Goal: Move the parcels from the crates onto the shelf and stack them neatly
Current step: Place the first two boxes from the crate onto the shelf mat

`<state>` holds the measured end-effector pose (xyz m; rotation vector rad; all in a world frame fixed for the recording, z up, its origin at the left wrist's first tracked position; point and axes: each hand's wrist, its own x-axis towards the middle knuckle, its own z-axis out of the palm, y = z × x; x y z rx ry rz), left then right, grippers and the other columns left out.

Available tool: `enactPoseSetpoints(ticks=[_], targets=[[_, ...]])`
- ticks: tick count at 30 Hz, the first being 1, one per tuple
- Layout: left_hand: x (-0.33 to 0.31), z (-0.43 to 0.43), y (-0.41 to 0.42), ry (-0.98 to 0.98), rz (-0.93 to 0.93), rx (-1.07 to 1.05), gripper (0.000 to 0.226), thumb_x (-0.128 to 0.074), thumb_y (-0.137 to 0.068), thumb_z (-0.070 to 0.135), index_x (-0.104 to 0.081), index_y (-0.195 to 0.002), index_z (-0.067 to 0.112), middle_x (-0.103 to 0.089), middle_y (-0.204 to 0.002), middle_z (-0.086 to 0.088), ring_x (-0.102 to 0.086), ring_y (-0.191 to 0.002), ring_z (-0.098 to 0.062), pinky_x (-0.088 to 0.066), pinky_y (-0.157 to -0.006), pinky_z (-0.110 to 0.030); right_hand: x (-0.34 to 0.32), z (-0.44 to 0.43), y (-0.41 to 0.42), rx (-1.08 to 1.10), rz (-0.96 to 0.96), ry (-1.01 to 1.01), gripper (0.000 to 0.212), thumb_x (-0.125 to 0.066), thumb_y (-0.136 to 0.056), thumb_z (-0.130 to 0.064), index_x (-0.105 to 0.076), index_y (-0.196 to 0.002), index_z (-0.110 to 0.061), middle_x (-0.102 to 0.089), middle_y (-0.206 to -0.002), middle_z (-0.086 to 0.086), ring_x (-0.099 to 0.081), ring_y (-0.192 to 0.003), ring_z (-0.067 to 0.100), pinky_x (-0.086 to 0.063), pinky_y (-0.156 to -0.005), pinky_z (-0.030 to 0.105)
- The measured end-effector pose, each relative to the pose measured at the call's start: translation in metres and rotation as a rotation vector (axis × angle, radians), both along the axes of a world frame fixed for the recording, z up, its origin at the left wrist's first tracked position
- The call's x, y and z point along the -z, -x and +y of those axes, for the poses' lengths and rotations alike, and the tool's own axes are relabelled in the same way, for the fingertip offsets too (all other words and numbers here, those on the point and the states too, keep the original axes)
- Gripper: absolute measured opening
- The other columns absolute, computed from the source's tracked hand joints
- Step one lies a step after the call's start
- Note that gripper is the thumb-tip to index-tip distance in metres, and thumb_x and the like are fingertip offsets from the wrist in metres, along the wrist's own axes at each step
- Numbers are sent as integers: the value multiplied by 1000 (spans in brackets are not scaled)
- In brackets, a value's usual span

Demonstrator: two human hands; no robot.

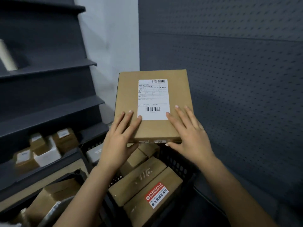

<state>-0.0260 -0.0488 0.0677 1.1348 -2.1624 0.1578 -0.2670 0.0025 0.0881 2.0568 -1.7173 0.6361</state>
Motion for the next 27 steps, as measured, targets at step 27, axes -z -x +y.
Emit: enactPoseSetpoints(ticks=[27], targets=[[-99, 350, 336, 181, 286, 895, 86, -83, -72, 23, -40, -145, 27, -29, -156, 0, -21, -144, -25, -44, -98, -55, -109, 521, 202, 805, 306, 266, 93, -80, -68, -42, -36, -146, -19, -31, -154, 13, -24, -142, 38, -42, -100, 56]])
